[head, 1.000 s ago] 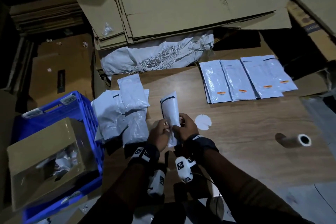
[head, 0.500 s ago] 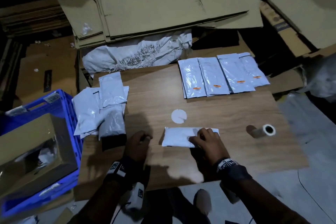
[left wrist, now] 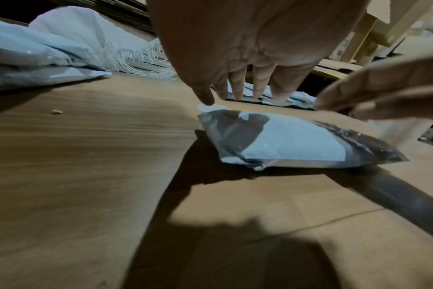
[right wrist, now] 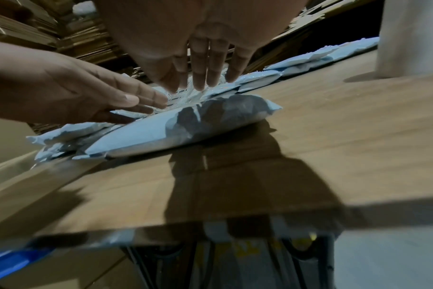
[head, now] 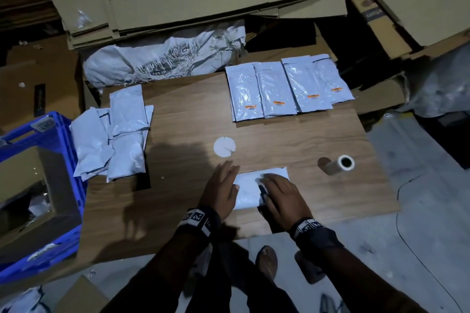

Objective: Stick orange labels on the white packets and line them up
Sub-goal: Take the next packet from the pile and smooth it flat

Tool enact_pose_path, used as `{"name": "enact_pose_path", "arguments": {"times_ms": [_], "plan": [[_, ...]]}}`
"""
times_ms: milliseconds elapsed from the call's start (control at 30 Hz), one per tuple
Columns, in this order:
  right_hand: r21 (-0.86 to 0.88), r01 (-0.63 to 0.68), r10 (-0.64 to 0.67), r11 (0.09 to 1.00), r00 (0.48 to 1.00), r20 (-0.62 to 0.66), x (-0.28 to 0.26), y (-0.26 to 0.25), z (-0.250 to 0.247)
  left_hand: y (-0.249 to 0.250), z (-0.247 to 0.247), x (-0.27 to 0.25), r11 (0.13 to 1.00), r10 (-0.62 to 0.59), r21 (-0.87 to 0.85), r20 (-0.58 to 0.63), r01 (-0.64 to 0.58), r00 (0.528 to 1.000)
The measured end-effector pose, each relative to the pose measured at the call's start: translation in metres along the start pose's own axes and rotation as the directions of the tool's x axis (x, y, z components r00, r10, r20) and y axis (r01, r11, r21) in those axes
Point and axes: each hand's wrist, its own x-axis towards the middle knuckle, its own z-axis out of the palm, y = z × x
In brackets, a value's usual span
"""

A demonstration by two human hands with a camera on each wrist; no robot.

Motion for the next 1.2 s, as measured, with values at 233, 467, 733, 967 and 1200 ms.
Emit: {"name": "enact_pose_path", "arguments": {"times_ms": [233, 467, 733, 967, 1200], "plan": [[-0.104, -0.016, 0.018, 0.994, 1.000, 0.024, 0.054, -0.007, 0.035, 0.004, 0.027, 0.008, 0.977, -0.158, 0.149, 0.042, 0.150, 0.987], [-0.259, -0.021, 0.045, 0.966, 0.995, 0.086, 0.054, -0.002, 0.057, 0.004, 0.042, 0.001, 0.958, -0.150, 0.243, -0.027, 0.152, 0.988], [-0.257, -0.026, 0.050, 0.966, 0.995, 0.088, 0.055, 0.003, 0.063, 0.008, 0.044, -0.002, 0.936, -0.116, 0.320, -0.108, 0.145, 0.987], [-0.260, -0.040, 0.066, 0.965, 0.994, 0.091, 0.055, 0.003, 0.066, 0.018, 0.041, -0.004, 0.900, -0.132, 0.407, -0.090, 0.157, 0.987], [-0.264, -0.040, 0.077, 0.964, 0.988, 0.132, 0.056, 0.004, 0.064, 0.011, 0.042, 0.002, 0.924, -0.214, 0.324, 0.004, 0.202, 0.977]]}}
